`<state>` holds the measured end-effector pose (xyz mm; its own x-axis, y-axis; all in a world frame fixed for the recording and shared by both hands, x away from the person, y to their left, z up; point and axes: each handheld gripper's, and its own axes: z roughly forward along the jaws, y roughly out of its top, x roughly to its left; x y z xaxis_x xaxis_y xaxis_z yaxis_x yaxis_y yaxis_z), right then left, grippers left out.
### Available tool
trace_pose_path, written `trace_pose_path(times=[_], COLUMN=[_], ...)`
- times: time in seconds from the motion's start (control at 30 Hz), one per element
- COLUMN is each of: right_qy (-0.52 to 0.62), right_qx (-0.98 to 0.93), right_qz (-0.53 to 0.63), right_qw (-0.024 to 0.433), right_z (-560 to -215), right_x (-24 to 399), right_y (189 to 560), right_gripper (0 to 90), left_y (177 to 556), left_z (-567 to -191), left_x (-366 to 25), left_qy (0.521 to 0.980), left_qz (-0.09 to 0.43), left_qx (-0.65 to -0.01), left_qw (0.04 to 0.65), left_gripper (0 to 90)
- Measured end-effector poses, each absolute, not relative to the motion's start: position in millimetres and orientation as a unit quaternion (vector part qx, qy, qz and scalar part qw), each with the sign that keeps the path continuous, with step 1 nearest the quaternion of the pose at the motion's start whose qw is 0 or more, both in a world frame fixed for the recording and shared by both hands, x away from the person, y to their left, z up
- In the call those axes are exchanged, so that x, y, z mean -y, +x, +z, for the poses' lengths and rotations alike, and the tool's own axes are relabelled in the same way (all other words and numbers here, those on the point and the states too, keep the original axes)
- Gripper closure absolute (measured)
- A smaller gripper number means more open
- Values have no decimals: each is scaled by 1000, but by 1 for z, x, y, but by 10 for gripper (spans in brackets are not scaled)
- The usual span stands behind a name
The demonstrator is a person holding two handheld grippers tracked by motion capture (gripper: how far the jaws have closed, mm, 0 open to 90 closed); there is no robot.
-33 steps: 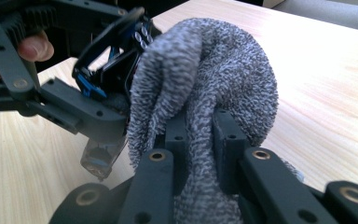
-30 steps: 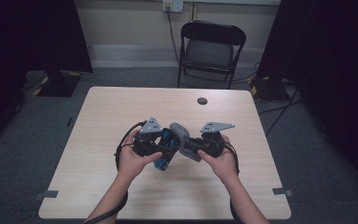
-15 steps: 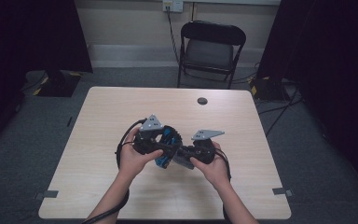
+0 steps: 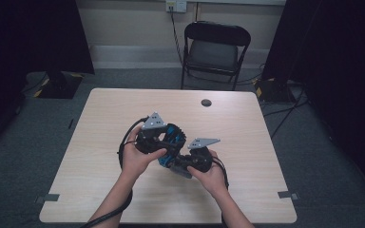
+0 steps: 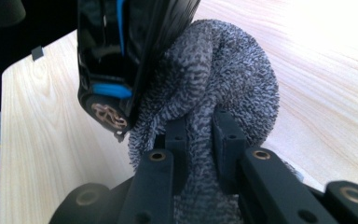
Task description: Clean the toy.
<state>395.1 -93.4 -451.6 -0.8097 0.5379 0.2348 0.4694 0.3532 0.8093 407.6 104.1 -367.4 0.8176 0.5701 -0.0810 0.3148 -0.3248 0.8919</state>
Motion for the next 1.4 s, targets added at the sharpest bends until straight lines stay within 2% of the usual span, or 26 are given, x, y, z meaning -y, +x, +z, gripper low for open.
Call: trace_pose_path(times=[0.23, 0.63, 1.0, 1.4], right_qy=[291, 300, 330, 350], right_qx=[-841, -848, -830, -822], right_qz=[453, 430, 437, 431], right_qw=[51, 79, 104, 126], right_z=[-450, -443, -431, -426], right_x=[95, 120, 160, 181], right_y=[395, 398, 403, 409], right_gripper=[790, 789, 789, 789], left_y=[406, 406, 406, 404], left_z=[-359, -359, -382, -408], left_x=[-108, -131, -166, -199], left_qy=[801, 799, 801, 802], left_qz=[131, 141, 144, 145], left_qx=[-273, -287, -320, -356], left_qw=[516, 509, 485, 457], left_gripper=[253, 253, 254, 254])
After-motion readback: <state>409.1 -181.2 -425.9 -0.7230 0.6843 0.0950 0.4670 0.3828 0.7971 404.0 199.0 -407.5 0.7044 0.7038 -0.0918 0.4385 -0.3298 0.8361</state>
